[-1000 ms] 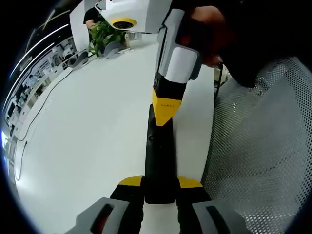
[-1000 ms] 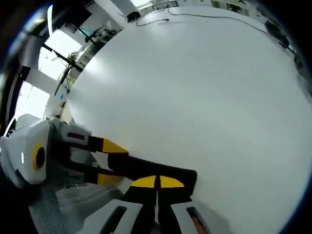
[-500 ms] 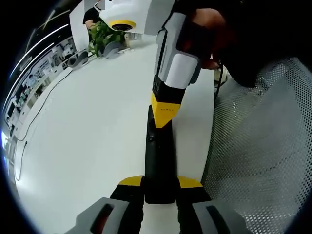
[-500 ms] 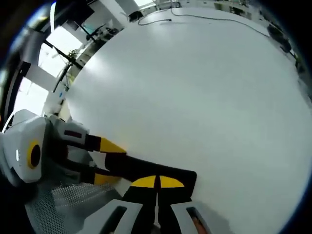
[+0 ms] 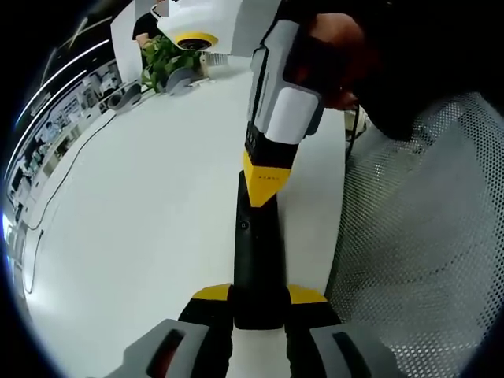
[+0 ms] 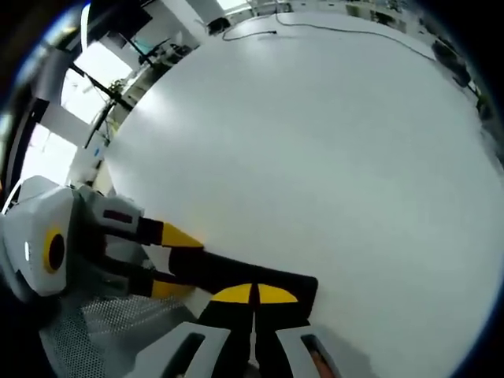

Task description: Press the specified remote control buttons in sequence, fully releasing each button before pressing the next.

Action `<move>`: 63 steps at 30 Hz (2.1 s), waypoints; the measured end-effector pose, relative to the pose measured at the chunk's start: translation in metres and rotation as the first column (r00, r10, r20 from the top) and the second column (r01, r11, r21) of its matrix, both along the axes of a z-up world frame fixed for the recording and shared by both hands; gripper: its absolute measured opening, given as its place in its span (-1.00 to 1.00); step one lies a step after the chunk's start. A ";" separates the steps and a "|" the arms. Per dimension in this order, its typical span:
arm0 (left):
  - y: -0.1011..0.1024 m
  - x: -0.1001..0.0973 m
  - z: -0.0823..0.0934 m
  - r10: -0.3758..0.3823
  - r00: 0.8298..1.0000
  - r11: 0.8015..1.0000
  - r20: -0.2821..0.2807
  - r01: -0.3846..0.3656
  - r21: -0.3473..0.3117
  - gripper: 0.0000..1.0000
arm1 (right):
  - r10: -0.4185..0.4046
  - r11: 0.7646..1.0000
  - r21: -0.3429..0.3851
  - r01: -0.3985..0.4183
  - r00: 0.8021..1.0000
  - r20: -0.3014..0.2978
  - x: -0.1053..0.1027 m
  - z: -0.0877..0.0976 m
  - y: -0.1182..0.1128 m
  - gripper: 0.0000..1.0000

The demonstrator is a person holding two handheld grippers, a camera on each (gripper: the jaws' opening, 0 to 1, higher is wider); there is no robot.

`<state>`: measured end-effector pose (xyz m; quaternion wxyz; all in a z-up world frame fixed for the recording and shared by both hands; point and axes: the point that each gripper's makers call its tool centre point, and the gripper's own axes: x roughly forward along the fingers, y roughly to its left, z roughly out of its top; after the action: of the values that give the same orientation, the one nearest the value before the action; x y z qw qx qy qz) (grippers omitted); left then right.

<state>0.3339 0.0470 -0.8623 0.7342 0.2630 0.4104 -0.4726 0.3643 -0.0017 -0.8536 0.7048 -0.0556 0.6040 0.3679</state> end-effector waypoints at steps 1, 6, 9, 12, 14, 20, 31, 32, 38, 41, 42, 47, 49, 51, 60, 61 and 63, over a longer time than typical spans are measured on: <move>0.000 0.000 0.000 0.000 1.000 1.000 0.001 0.000 0.001 -0.53 | 0.000 1.000 -0.001 0.000 1.000 -0.001 0.000 0.001 0.000 -1.00; -0.001 0.000 0.000 -0.011 1.000 1.000 0.004 0.011 0.002 -0.53 | -0.011 1.000 0.017 0.011 1.000 0.000 0.002 0.002 0.002 -1.00; -0.003 -0.002 0.000 -0.025 1.000 1.000 0.006 0.025 -0.004 -0.54 | -0.028 0.998 0.051 0.027 1.000 0.001 0.004 0.003 0.007 -1.00; -0.004 -0.002 0.000 -0.027 1.000 1.000 0.003 0.027 -0.004 -0.54 | -0.032 0.996 0.081 0.033 0.999 -0.023 0.001 0.004 0.012 -1.00; -0.004 -0.002 0.000 -0.027 1.000 1.000 0.003 0.027 -0.004 -0.54 | -0.026 0.996 0.079 0.028 0.999 -0.022 -0.001 0.004 0.013 -1.00; -0.005 -0.002 0.000 -0.026 1.000 1.000 -0.001 0.026 -0.001 -0.54 | -0.015 0.996 0.091 0.016 1.000 -0.021 -0.002 0.004 0.017 -1.00; -0.005 -0.002 0.000 -0.023 1.000 1.000 -0.006 0.023 0.003 -0.54 | -0.009 0.998 0.067 0.009 1.000 -0.006 -0.003 0.001 0.018 -1.00; -0.005 -0.002 0.000 -0.024 1.000 1.000 -0.005 0.024 0.003 -0.54 | -0.016 0.998 0.067 0.016 1.000 -0.009 -0.003 0.000 0.018 -1.00; -0.005 -0.002 0.000 -0.028 1.000 1.000 -0.005 0.028 0.003 -0.55 | -0.029 0.997 0.065 0.030 0.999 -0.016 -0.003 0.000 0.019 -1.00; -0.005 -0.002 0.000 -0.026 1.000 1.000 -0.006 0.026 0.003 -0.55 | -0.007 0.999 0.042 0.007 1.000 0.002 -0.003 -0.001 0.020 -1.00; -0.005 -0.002 0.000 -0.025 1.000 1.000 -0.007 0.025 0.003 -0.55 | -0.004 0.999 0.033 0.004 1.000 0.004 -0.003 -0.001 0.020 -1.00; -0.005 -0.002 0.000 -0.015 1.000 1.000 -0.009 0.015 0.009 -0.54 | -0.001 1.000 0.026 0.000 1.000 0.022 -0.003 -0.001 0.019 -1.00; -0.005 -0.002 0.000 -0.013 1.000 1.000 -0.009 0.013 0.010 -0.53 | -0.007 1.000 0.025 0.006 1.000 0.022 -0.003 -0.001 0.019 -1.00; -0.005 -0.002 0.000 -0.013 1.000 1.000 -0.010 0.013 0.010 -0.53 | 0.007 1.000 0.019 -0.007 0.999 0.032 -0.003 -0.001 0.019 -1.00; -0.005 -0.001 0.000 0.004 1.000 1.000 -0.015 -0.003 0.003 -0.53 | -0.023 0.999 0.038 0.024 0.999 -0.031 -0.007 0.001 0.016 -1.00; -0.005 -0.001 0.000 0.003 1.000 1.000 -0.015 -0.003 0.003 -0.53 | -0.023 0.999 0.036 0.025 0.998 -0.063 -0.011 0.001 0.016 -1.00; -0.005 -0.001 0.000 0.002 1.000 1.000 -0.013 -0.002 0.003 -0.53 | -0.029 0.999 0.040 0.031 0.999 -0.036 -0.008 0.001 0.016 -1.00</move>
<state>0.3332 0.0416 -0.8623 0.7315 0.2606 0.4164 -0.4728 0.3558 0.0141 -0.8523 0.7004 -0.0258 0.6096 0.3703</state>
